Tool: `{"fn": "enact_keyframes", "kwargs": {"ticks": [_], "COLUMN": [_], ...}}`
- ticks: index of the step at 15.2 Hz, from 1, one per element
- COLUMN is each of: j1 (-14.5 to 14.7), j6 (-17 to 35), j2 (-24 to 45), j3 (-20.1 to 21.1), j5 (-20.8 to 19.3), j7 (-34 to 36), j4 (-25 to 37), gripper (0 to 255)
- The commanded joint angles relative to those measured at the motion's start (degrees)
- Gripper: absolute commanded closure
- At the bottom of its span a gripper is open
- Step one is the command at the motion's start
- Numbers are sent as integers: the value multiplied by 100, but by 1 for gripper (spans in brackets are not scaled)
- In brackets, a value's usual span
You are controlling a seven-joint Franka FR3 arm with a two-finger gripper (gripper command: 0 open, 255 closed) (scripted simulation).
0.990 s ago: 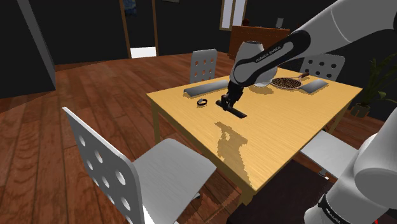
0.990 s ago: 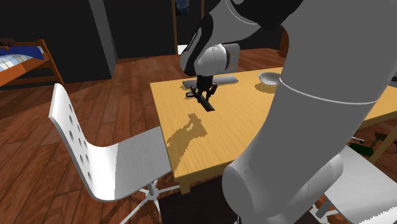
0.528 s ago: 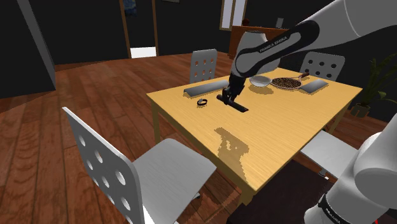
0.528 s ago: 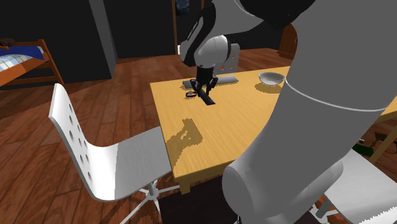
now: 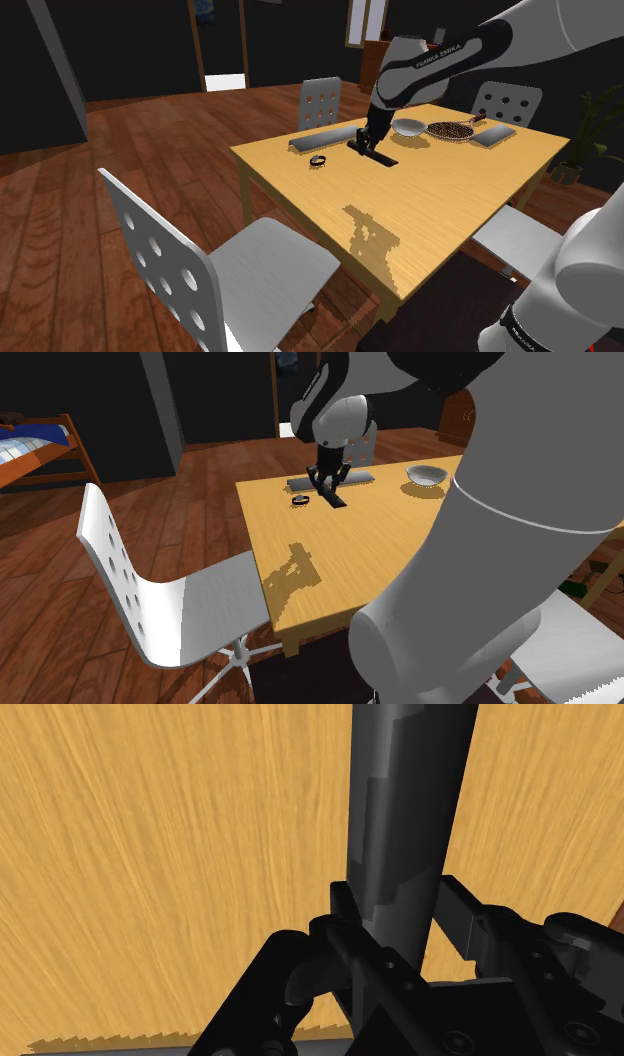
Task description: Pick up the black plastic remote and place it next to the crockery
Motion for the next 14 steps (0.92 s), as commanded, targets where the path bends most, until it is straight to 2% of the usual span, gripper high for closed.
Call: {"fn": "enact_keyframes", "kwargs": {"ticks": [1, 8, 14], "j1": [-122, -536, -936], "j6": [-49, -148, -346], "j2": [52, 422, 952], "j3": [-174, -722, -1111], "j5": [80, 441, 871], "j7": [-353, -1530, -2540], "j4": [104, 543, 1184], "gripper": [255, 255, 255]}}
